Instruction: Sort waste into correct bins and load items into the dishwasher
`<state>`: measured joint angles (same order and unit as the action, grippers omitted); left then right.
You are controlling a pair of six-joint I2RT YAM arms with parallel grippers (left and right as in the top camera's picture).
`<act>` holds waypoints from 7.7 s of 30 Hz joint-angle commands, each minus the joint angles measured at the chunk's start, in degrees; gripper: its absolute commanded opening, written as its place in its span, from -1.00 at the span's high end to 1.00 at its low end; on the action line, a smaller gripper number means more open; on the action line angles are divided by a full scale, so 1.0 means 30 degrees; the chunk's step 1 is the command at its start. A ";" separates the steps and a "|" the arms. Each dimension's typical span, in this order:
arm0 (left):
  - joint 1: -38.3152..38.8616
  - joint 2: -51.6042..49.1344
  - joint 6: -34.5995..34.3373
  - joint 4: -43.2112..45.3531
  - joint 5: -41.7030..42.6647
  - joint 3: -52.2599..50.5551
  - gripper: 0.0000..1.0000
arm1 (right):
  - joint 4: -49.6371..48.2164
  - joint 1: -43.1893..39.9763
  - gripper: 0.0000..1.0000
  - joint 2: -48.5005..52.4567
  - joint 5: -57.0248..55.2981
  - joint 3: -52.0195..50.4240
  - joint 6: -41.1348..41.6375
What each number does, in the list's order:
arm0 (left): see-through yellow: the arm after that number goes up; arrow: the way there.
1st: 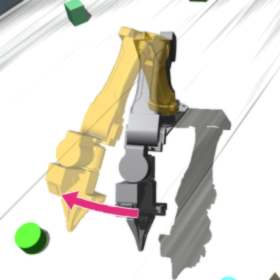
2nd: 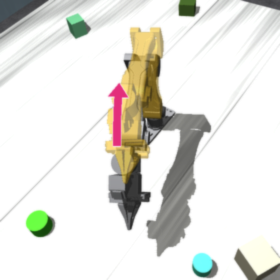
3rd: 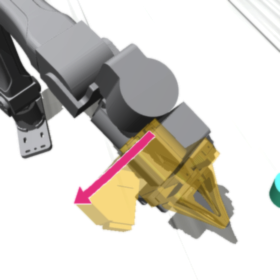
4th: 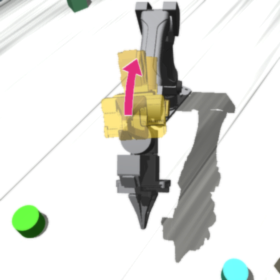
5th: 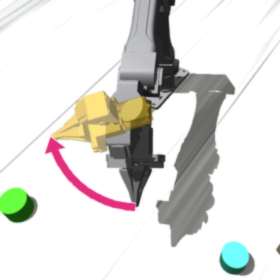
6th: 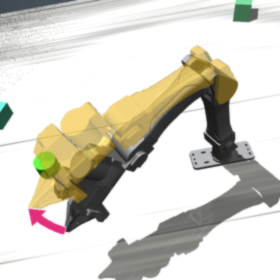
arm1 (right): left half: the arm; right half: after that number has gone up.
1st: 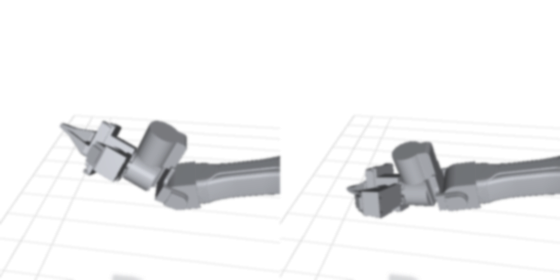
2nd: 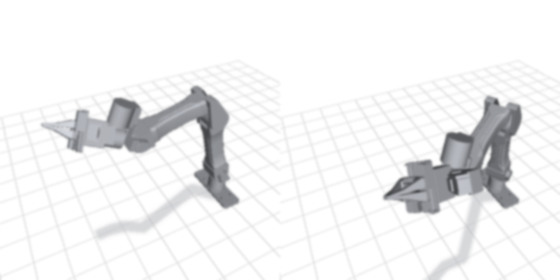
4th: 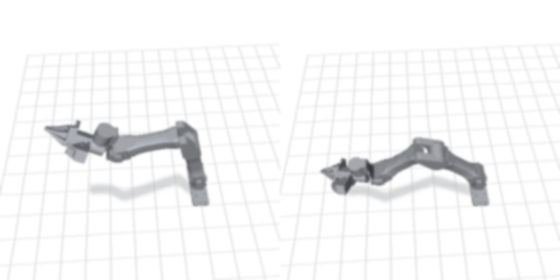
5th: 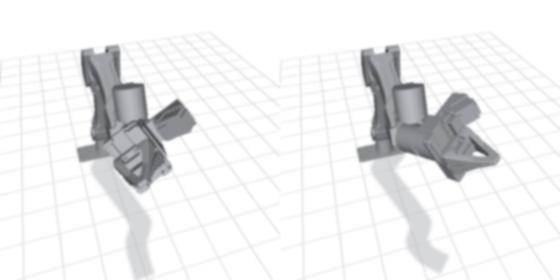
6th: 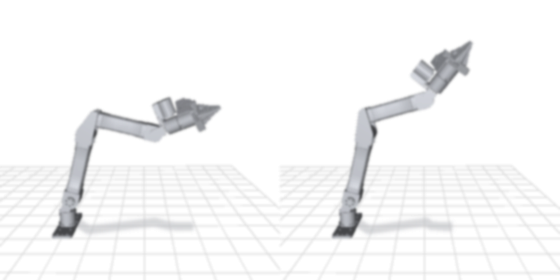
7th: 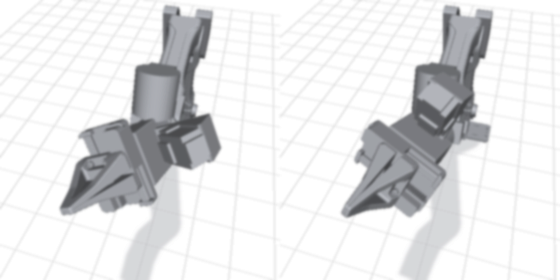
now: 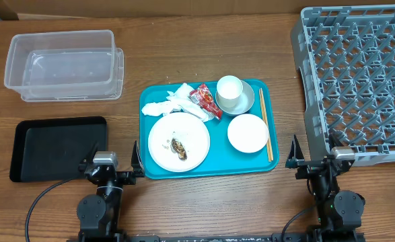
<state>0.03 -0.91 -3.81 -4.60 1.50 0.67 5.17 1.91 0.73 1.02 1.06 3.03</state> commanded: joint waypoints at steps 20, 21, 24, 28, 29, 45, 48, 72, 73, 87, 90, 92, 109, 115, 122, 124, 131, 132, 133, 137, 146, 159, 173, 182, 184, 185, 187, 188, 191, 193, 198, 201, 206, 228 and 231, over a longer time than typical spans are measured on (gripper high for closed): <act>0.0124 0.0197 0.0503 0.0058 0.0007 -0.0131 -1.00 | -0.0109 -0.0073 -1.00 -0.0189 -0.0175 -0.0204 0.0146; 0.0124 0.0197 0.0503 0.0058 0.0007 -0.0131 -0.99 | -0.0109 -0.0073 -1.00 -0.0189 -0.0175 -0.0204 0.0146; 0.0124 0.0197 0.0503 0.0058 0.0007 -0.0131 -1.00 | -0.0109 -0.0073 -1.00 -0.0189 -0.0175 -0.0204 0.0146; 0.0124 0.0197 0.0503 0.0058 0.0007 -0.0131 -0.99 | -0.0109 -0.0073 -1.00 -0.0189 -0.0175 -0.0204 0.0146; 0.0124 0.0197 0.0495 0.0058 0.0007 -0.0131 -1.00 | -0.0109 -0.0073 -1.00 -0.0189 -0.0175 -0.0204 0.0146; 0.0124 0.0197 0.0503 0.0058 0.0007 -0.0131 -1.00 | -0.0109 -0.0073 -1.00 -0.0189 -0.0175 -0.0204 0.0146; 0.0124 0.0197 0.0495 0.0058 0.0007 -0.0131 -1.00 | -0.0109 -0.0073 -1.00 -0.0189 -0.0175 -0.0204 0.0146; 0.0124 -0.2951 -0.9296 0.1581 1.1854 0.6980 -1.00 | -0.0109 -0.0073 -1.00 -0.0189 -0.0175 -0.0204 0.0146; 0.0124 -0.4029 -0.8138 -0.0153 1.1832 0.8357 -1.00 | -0.0109 -0.0073 -1.00 -0.0189 -0.0175 -0.0204 0.0146; 0.0947 -1.8513 -0.4146 -1.0746 1.7639 2.1092 -1.00 | -0.0109 -0.0073 -1.00 -0.0189 -0.0175 -0.0204 0.0146; 0.3169 -2.0138 -0.4146 -1.2327 1.4630 2.1908 -1.00 | -0.0109 -0.0073 -1.00 -0.0189 -0.0175 -0.0204 0.0146; 0.5501 -2.1391 -0.4160 -1.4171 1.0061 2.2811 -1.00 | -0.0109 -0.0073 -1.00 -0.0189 -0.0175 -0.0204 0.0146; 1.3070 -3.0148 -0.6390 -1.6371 -0.1056 2.5084 -0.75 | -0.0109 -0.0073 -1.00 -0.0189 -0.0175 -0.0204 0.0146; 1.3165 -3.2691 -0.6528 -1.5293 -0.1559 2.5084 -0.14 | -0.0109 -0.0073 -1.00 -0.0189 -0.0175 -0.0204 0.0146; 1.3180 -3.4731 -0.9071 -1.5074 -0.2994 2.5084 -0.03 | -0.0109 -0.0073 -1.00 -0.0189 -0.0175 -0.0204 0.0146; 1.3274 -3.5212 -0.9369 -1.4834 -0.2987 2.5084 0.00 | -0.0109 -0.0073 -1.00 -0.0189 -0.0175 -0.0204 0.0146; 1.4149 -3.5700 -0.9938 -1.3908 -0.2994 2.5084 0.04 | -0.0109 -0.0073 -1.00 -0.0189 -0.0175 -0.0204 0.0146; 1.4265 -3.5700 -1.0178 -1.3806 -0.3067 2.5084 0.03 | -0.0109 -0.0073 -1.00 -0.0189 -0.0175 -0.0204 0.0146; 1.4360 -3.5707 -1.0528 -1.3792 -0.3242 2.5077 0.10 | -0.0109 -0.0073 -1.00 -0.0189 -0.0175 -0.0204 0.0146; 1.4520 -3.5904 -1.1621 -1.3886 -0.4430 2.5048 0.13 | -0.0109 -0.0073 -1.00 -0.0189 -0.0175 -0.0204 0.0146; 1.4651 -3.6436 -1.2131 -1.3865 -0.4568 2.4844 0.16 | -0.0109 -0.0073 -1.00 -0.0189 -0.0175 -0.0204 0.0146; 1.4892 -3.8264 -1.2364 -1.4010 -0.4517 2.4829 0.21 | -0.0109 -0.0073 -1.00 -0.0189 -0.0175 -0.0204 0.0146; 1.5001 -3.8191 -1.2320 -1.5599 -0.5683 2.5762 0.62 | -0.0109 -0.0073 -1.00 -0.0189 -0.0175 -0.0204 0.0146; 1.5038 -3.8191 -1.2393 -1.6116 -0.5690 2.6257 0.90 | -0.0109 -0.0073 -1.00 -0.0189 -0.0175 -0.0204 0.0146; 1.5038 -3.8191 -1.2393 -1.6378 -0.5690 2.6505 0.92 | -0.0109 -0.0073 -1.00 -0.0189 -0.0175 -0.0204 0.0146; 1.5059 -3.8191 -1.2386 -1.6524 -0.5697 2.6636 0.92 | -0.0109 -0.0073 -1.00 -0.0189 -0.0175 -0.0204 0.0146; 1.5118 -3.8191 -1.2386 -1.6852 -0.5785 2.6913 0.92 | -0.0109 -0.0073 -1.00 -0.0189 -0.0175 -0.0204 0.0146; 1.5147 -3.8191 -1.2386 -1.7099 -0.5923 2.7066 0.92 | -0.0109 -0.0073 -1.00 -0.0189 -0.0175 -0.0204 0.0146; 1.5161 -3.8191 -1.2575 -1.8221 -0.6550 2.7613 0.92 | -0.0109 -0.0073 -1.00 -0.0189 -0.0175 -0.0204 0.0146; 1.5161 -3.8191 -1.3049 -1.9161 -0.7023 2.7977 0.92 | -0.0109 -0.0073 -1.00 -0.0189 -0.0175 -0.0204 0.0146; 1.5081 -3.8191 -1.4455 -2.1573 -0.8160 2.8698 0.92 | -0.0109 -0.0073 -1.00 -0.0189 -0.0175 -0.0204 0.0146; 1.4863 -3.8191 -1.5336 -2.2731 -0.8626 2.9128 0.92 | -0.0109 -0.0073 -1.00 -0.0189 -0.0175 -0.0204 0.0146; 1.4316 -3.8148 -1.5533 -2.3853 -0.8604 2.9835 0.92 | -0.0109 -0.0073 -1.00 -0.0189 -0.0175 -0.0204 0.0146; 0.5632 -3.3456 -1.0484 -2.3525 -0.5064 3.0367 0.91 | -0.0109 -0.0073 -1.00 -0.0189 -0.0175 -0.0204 0.0146; 0.4087 -3.3368 -0.9369 -2.2892 -0.3373 3.0367 0.92 | -0.0109 -0.0073 -1.00 -0.0189 -0.0175 -0.0204 0.0146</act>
<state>15.88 -102.50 -38.50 -74.15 -14.66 90.56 5.19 1.91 0.73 1.04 1.06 3.05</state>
